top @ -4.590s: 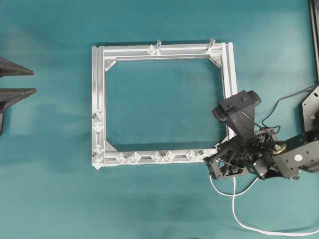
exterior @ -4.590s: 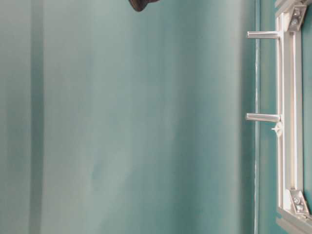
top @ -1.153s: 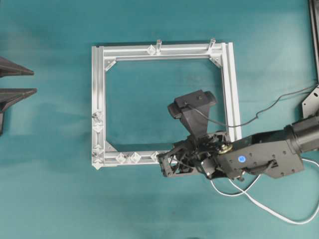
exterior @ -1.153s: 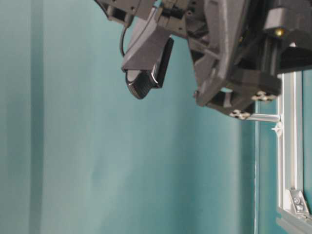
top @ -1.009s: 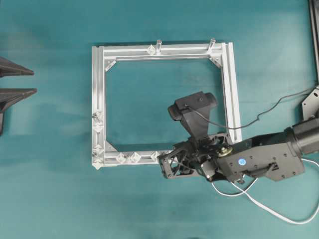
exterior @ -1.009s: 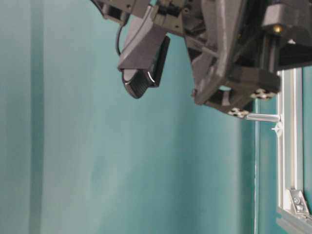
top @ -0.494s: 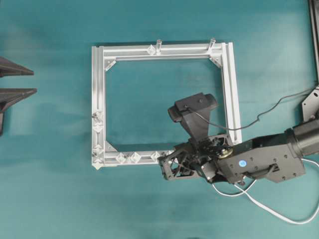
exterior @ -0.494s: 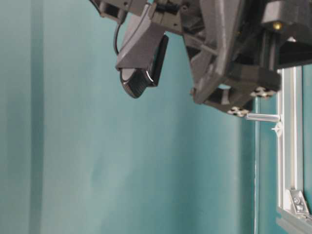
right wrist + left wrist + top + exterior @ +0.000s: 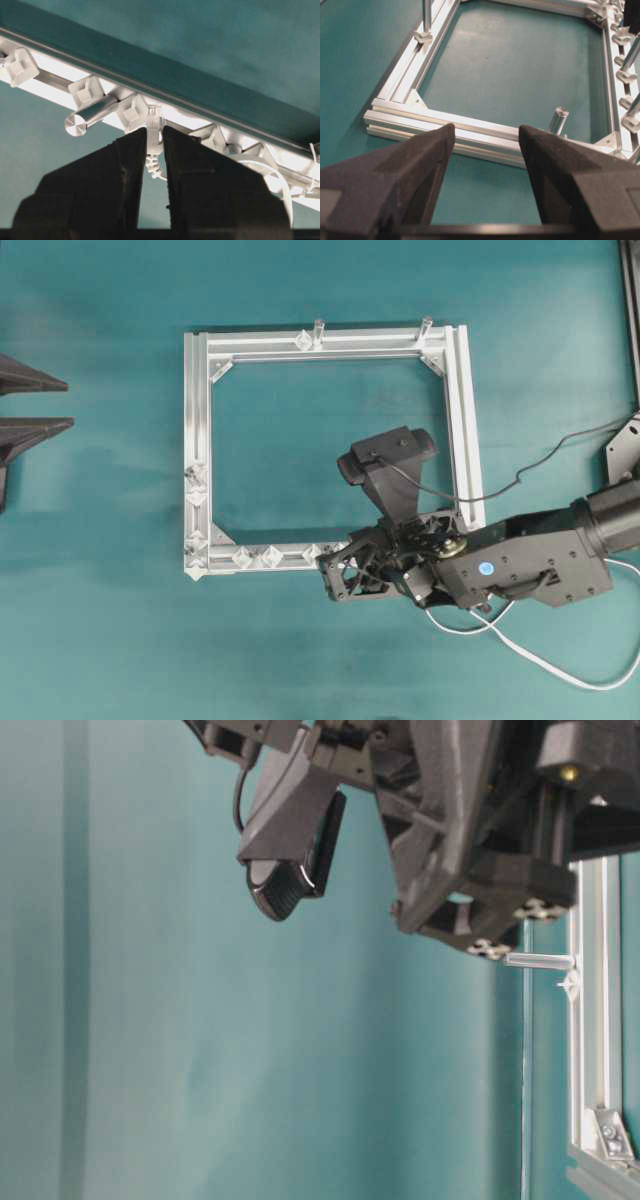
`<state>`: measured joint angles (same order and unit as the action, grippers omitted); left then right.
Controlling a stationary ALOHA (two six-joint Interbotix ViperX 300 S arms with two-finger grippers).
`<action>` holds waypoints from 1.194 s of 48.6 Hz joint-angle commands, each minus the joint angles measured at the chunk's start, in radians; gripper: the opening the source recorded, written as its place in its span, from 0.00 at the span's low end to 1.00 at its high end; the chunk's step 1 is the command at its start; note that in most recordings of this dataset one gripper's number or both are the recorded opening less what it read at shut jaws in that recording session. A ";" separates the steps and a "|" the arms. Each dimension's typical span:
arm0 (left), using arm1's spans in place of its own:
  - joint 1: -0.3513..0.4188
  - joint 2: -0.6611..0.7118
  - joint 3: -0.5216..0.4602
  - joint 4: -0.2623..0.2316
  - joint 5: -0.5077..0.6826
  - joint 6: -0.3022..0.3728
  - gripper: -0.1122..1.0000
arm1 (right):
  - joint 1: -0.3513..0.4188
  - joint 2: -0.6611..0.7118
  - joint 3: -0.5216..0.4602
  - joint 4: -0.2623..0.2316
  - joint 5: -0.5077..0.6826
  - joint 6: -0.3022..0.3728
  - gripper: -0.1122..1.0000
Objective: Move the cable alternately left and right between 8 closely spaced pins so it hooks onto each one.
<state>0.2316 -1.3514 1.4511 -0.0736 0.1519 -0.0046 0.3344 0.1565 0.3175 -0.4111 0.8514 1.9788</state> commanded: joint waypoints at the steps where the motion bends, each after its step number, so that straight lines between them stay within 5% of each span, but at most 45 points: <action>1: -0.003 0.011 -0.012 0.003 -0.003 0.000 0.68 | 0.012 -0.015 -0.025 0.002 0.002 0.014 0.23; 30: -0.003 0.011 -0.012 0.002 -0.005 0.000 0.68 | 0.118 0.002 -0.069 0.002 0.109 0.153 0.23; 58: -0.003 0.006 -0.012 0.003 -0.002 -0.002 0.68 | 0.153 0.098 -0.213 0.002 0.156 0.161 0.23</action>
<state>0.2316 -1.3530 1.4511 -0.0736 0.1534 -0.0046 0.4801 0.2700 0.1319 -0.4096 1.0048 2.1384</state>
